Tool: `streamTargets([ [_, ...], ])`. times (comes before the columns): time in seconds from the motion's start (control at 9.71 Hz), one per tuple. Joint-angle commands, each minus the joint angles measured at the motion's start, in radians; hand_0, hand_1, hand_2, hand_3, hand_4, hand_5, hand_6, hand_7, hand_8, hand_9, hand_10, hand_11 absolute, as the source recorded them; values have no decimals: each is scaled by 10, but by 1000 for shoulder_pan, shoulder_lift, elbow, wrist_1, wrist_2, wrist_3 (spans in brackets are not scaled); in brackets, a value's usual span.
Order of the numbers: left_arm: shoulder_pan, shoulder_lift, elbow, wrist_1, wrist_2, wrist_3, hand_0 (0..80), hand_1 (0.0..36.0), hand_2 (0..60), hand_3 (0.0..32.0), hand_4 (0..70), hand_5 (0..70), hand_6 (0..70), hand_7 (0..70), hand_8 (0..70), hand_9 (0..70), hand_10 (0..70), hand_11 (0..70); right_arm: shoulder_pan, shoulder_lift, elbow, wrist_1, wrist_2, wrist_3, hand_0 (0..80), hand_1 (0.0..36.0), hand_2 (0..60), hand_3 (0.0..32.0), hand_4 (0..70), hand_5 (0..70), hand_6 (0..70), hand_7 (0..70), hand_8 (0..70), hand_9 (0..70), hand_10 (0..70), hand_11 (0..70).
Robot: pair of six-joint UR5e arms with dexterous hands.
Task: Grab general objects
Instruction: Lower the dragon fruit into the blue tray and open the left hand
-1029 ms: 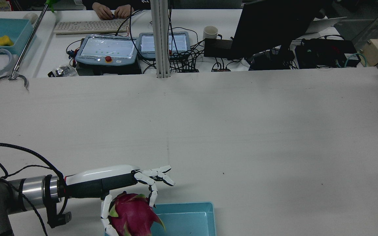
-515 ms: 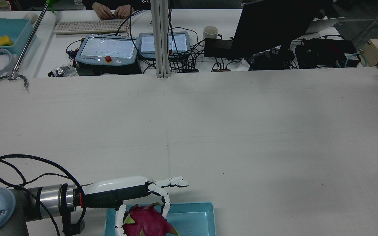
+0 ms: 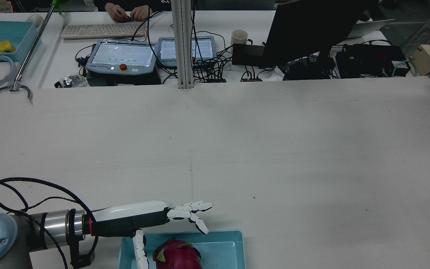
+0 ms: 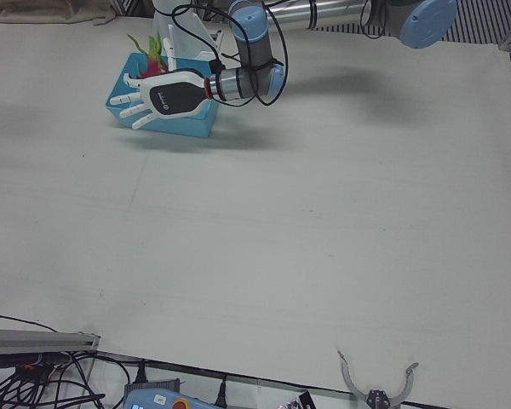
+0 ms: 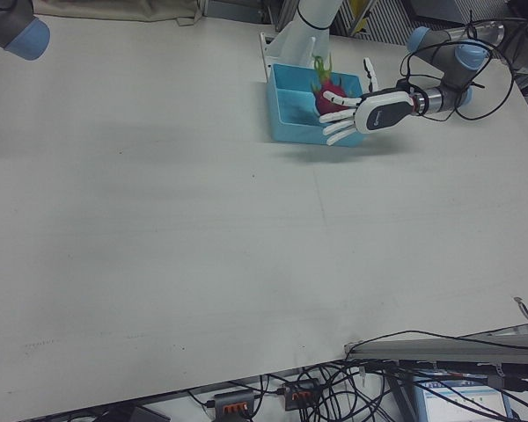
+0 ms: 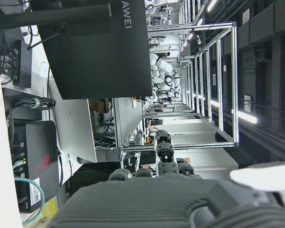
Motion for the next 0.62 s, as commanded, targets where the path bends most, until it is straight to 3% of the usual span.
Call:
streamTargets([
  [0.0,-20,11,4,2,0,0,470,7,0,320,0,0,0,82,0,2,0,0,2,0,1,0,0,0,0,0,0,0,0,0,0,0,0,0,0,0],
  [0.21,-148,8,38,10,11,-13,478,26,0,320,0,0,0,90,0,4,0,0,0,0,0,0,0,0,0,0,0,0,0,0,0,0,0,0,0,0],
  [0.51,-432,-2,101,16,55,-20,479,31,0,320,0,0,0,95,0,5,0,0,0,0,1,0,0,-2,0,0,0,0,0,0,0,0,0,0,0,0],
])
